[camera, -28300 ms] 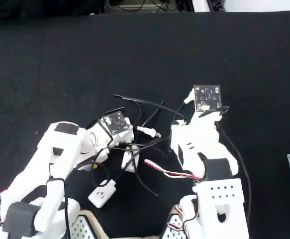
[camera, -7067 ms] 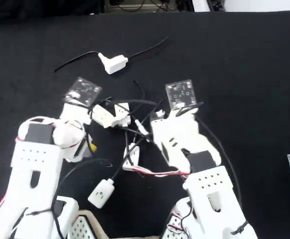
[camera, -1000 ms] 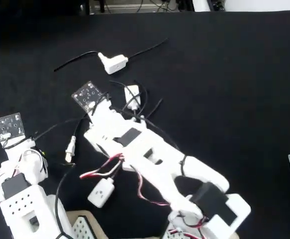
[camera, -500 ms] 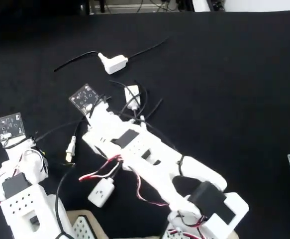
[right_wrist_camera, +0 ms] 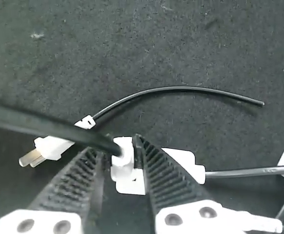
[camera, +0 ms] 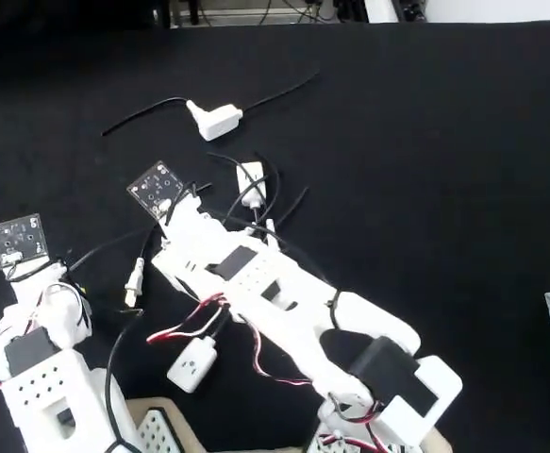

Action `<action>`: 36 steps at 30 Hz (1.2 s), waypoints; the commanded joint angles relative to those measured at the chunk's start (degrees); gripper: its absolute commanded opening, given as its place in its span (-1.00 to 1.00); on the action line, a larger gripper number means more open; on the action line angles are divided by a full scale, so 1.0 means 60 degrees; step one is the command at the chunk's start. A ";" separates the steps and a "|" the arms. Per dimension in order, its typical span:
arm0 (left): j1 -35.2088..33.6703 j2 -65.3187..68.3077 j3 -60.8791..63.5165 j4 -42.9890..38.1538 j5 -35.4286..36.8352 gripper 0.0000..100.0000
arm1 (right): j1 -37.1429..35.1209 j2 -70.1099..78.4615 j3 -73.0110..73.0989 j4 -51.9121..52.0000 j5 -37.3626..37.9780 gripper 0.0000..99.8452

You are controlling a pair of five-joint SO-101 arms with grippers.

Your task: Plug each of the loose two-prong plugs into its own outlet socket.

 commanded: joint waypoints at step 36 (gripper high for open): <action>-0.0022 -0.0073 -0.0007 -0.0147 0.0029 -0.72 | 0.0366 0.0110 0.0593 0.0103 0.0059 -0.98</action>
